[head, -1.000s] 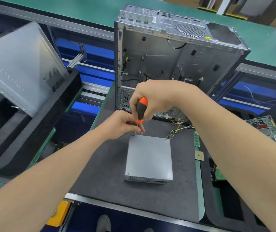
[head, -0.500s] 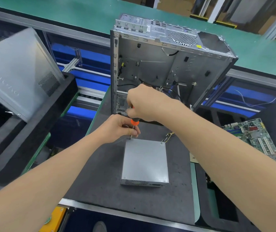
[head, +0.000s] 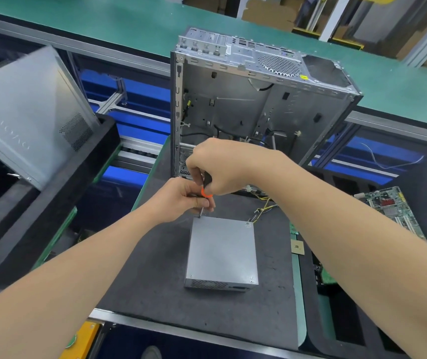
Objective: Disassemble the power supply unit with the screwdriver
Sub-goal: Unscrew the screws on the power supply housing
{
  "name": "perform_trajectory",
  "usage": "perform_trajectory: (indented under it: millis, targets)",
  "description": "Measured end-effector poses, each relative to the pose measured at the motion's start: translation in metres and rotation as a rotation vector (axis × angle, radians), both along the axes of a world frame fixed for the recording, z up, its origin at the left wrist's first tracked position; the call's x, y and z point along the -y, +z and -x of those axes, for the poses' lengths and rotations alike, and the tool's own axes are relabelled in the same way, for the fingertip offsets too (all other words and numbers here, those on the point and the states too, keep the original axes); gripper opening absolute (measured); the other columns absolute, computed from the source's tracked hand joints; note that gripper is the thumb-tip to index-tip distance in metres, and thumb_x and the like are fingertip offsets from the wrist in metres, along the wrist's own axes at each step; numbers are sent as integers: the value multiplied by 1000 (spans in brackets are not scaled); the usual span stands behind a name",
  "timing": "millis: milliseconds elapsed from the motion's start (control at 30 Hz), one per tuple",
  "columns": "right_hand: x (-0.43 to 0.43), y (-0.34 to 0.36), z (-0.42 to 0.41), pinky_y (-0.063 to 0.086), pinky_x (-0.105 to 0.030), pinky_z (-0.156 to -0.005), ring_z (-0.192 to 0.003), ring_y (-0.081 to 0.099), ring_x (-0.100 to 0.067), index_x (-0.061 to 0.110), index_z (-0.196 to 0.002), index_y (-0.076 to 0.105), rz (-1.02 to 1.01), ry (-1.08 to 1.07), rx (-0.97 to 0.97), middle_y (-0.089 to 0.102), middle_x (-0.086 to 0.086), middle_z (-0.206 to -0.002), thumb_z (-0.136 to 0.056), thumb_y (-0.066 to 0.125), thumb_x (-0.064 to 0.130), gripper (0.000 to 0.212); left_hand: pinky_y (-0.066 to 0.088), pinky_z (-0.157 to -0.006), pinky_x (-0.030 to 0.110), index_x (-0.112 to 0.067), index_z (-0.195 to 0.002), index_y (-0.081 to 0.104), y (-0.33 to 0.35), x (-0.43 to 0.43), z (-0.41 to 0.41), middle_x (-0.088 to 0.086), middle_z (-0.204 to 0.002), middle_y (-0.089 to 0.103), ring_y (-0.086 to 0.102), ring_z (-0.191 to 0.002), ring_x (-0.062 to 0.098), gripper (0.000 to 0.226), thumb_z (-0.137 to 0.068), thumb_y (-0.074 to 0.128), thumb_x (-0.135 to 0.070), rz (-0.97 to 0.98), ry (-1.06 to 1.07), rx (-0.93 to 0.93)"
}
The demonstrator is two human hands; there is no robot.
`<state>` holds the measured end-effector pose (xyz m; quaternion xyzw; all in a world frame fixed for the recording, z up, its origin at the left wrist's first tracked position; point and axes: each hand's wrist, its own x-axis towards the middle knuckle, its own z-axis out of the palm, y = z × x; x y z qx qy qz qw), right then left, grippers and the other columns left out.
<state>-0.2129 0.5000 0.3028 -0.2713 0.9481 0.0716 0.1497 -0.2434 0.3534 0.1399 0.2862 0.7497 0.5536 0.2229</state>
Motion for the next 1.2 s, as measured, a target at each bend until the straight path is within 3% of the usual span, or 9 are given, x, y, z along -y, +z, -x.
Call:
perform_trajectory:
  millis: [167, 233, 367, 600, 733, 900, 1033, 1100, 1200]
  targets:
    - [10, -9, -3, 35, -32, -52, -63, 50, -25, 19, -71, 48, 50, -463, -234, 47, 0, -74, -89, 43, 81, 66, 60, -79, 23, -31, -81, 81, 0, -2, -3, 0, -90, 81, 77, -84, 11, 38, -96, 69, 1, -21, 23, 15]
    - [17, -18, -3, 33, -34, -52, -62, 46, -24, 9, -75, 46, 11, -600, -253, 42, -2, -72, -97, 40, 72, 68, 61, -83, 25, -32, -82, 82, -1, -2, -3, -1, -91, 82, 78, -88, 12, 37, -97, 70, 0, -10, 14, 4]
    - [11, -19, 3, 34, -30, -54, -65, 48, -23, 9, -77, 41, 104, -435, -171, 45, -3, -79, -99, 60, 30, 36, 61, -86, 25, -24, -93, 82, -1, 1, 1, -1, -93, 82, 79, -93, 15, 24, -97, 71, -4, -12, -2, 2]
    - [-4, 0, 6, 54, -35, -65, -80, 62, -22, 16, -89, 67, 29, -65, -64, 64, 1, -87, -82, 79, 18, 13, 62, -91, 30, -21, -98, 80, -1, 1, 2, 2, -93, 81, 78, -95, 19, 20, -100, 68, -5, 6, -4, 16]
    - [-4, -5, 2, 56, -45, -80, -97, 62, -29, 18, -96, 70, 7, 2, -61, 63, -5, -104, -81, 68, -1, 24, 60, -88, 22, -23, -93, 79, 0, 0, 1, -3, -94, 81, 78, -95, 15, 23, -100, 67, -4, 40, -14, -7]
    - [-7, 0, -1, 51, -36, -74, -98, 54, -20, 18, -98, 65, 58, 17, -49, 58, 0, -100, -85, 72, 28, 18, 56, -80, 13, -33, -82, 78, 1, -1, -1, -5, -88, 81, 77, -85, 9, 34, -97, 70, -3, 53, 6, -98]
    - [0, -12, -2, 33, -31, -51, -67, 50, -22, 17, -78, 52, 123, -372, -235, 47, 2, -76, -91, 46, 78, 62, 63, -88, 29, -30, -84, 79, -5, -2, -1, -2, -90, 81, 78, -90, 15, 32, -97, 70, -2, 31, 23, -75]
    - [5, -22, -1, 29, -31, -50, -61, 43, -23, 10, -75, 44, 93, -545, -275, 41, 0, -71, -96, 43, 73, 66, 63, -89, 31, -29, -86, 80, -6, -2, 0, -1, -91, 81, 79, -91, 16, 29, -97, 70, -4, 23, 14, -51]
    - [5, -24, 4, 27, -29, -49, -58, 42, -22, 10, -74, 40, 117, -484, -214, 39, -2, -73, -100, 59, 44, 47, 62, -90, 31, -31, -91, 80, -6, -1, 3, 0, -92, 81, 79, -92, 18, 27, -98, 70, -7, 28, -13, -64]
